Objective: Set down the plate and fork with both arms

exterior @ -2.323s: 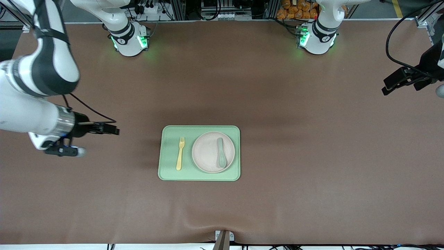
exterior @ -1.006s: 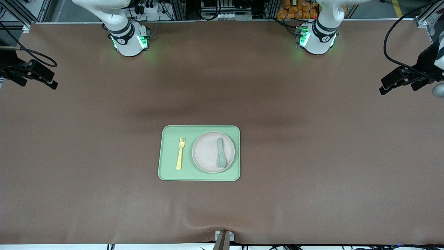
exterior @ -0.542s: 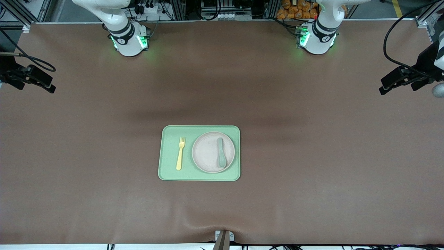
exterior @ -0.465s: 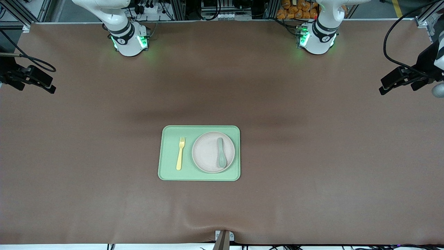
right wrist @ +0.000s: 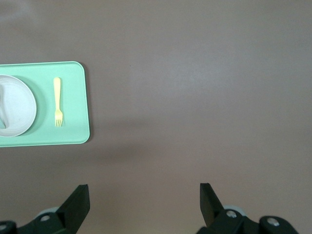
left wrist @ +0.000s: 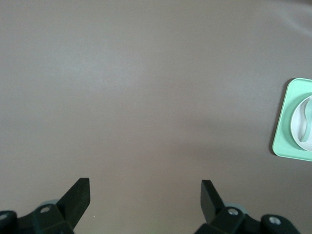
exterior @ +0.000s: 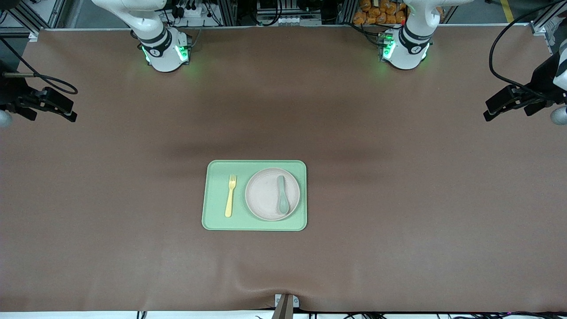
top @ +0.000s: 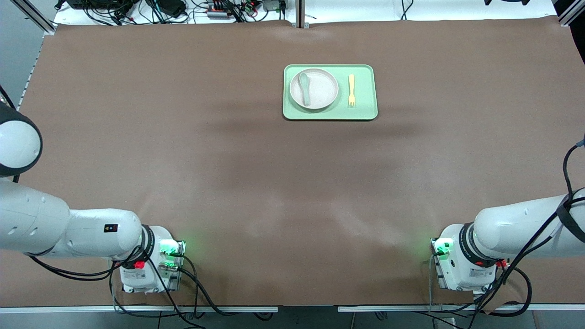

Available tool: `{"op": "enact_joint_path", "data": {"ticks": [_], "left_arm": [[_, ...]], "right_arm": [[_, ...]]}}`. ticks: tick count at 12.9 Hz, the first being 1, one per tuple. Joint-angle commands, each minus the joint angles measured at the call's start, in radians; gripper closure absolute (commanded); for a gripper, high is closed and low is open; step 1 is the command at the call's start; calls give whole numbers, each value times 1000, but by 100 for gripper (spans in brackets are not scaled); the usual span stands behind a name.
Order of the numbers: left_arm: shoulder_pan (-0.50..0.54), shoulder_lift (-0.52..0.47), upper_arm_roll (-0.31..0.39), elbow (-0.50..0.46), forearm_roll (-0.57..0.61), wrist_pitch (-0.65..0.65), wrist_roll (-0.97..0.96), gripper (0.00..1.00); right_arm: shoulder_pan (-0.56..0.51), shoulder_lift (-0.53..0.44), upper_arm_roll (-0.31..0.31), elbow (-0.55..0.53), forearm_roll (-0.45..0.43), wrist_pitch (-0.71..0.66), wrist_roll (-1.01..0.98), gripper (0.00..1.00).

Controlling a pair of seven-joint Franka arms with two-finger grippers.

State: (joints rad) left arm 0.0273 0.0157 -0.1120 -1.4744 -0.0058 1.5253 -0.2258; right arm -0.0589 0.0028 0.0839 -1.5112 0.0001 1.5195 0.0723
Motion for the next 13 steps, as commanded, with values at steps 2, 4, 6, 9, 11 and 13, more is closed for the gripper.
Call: {"op": "enact_joint_path", "data": {"ticks": [2,4,6,9,11,13], "left_arm": [[0,-10,3,-4,-16,-11,22,0],[0,-10,3,-6,-17,-11,22,0],[-1,-10,3,-4,-16,-11,20,0],[-4,-7,3,-3,-11,-11,19,0],[-9,-5,2,-4,-11,-11,17,0],[-10,-2,-11,-3,-8,-13,14,0]], "right_arm": [[4,12,7,28,-2,-12,-9,0],[4,17,7,29,3,-5,-11,0],[5,20,7,31,9,-5,-11,0],[5,20,7,29,8,-8,-16,0],[4,20,7,29,8,-7,-16,0],[5,20,7,29,8,-7,-16,0]]}}
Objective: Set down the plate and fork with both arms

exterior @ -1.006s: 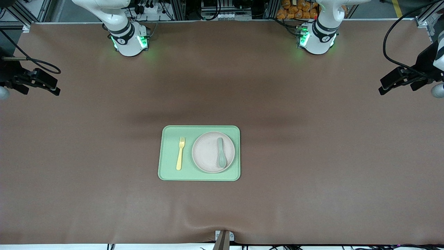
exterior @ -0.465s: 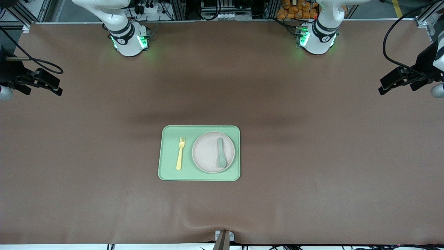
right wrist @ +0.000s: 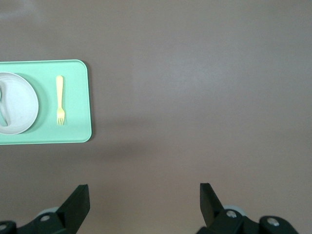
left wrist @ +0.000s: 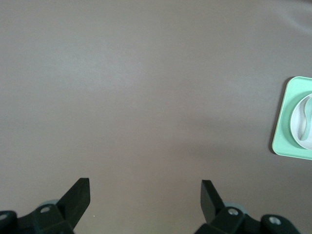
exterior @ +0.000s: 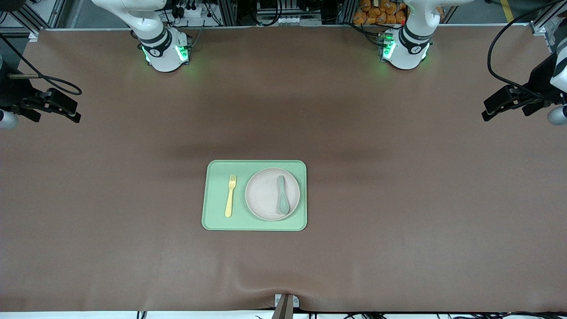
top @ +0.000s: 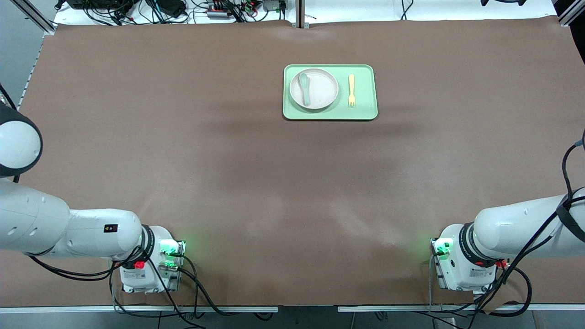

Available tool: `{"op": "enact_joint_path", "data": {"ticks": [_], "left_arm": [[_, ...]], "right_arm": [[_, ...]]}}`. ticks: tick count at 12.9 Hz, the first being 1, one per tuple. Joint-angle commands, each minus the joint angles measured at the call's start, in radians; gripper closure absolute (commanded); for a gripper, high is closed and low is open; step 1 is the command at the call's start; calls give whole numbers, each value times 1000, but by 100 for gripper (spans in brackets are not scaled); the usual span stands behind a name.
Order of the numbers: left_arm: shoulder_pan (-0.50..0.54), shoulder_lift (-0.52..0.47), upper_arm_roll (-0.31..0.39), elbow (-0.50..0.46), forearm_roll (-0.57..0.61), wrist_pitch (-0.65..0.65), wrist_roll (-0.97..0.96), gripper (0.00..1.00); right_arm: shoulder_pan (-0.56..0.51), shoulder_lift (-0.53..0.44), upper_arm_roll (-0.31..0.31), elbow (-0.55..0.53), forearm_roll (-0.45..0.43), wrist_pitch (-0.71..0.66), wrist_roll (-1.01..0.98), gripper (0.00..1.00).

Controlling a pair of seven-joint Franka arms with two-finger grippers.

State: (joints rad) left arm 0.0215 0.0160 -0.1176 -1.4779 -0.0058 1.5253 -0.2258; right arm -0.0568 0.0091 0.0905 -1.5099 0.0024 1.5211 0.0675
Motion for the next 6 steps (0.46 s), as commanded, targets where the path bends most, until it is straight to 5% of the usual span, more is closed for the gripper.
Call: {"op": "enact_joint_path", "data": {"ticks": [1,6], "left_arm": [[-5,-2,-7,1,-6,-11,14,0],[-9,4,-8,-1,-3,-25,13,0]], "right_arm": [[2,14,0,28,5,-9,-9,0],[0,14,-1,27,7,-10,-6,0]]}}
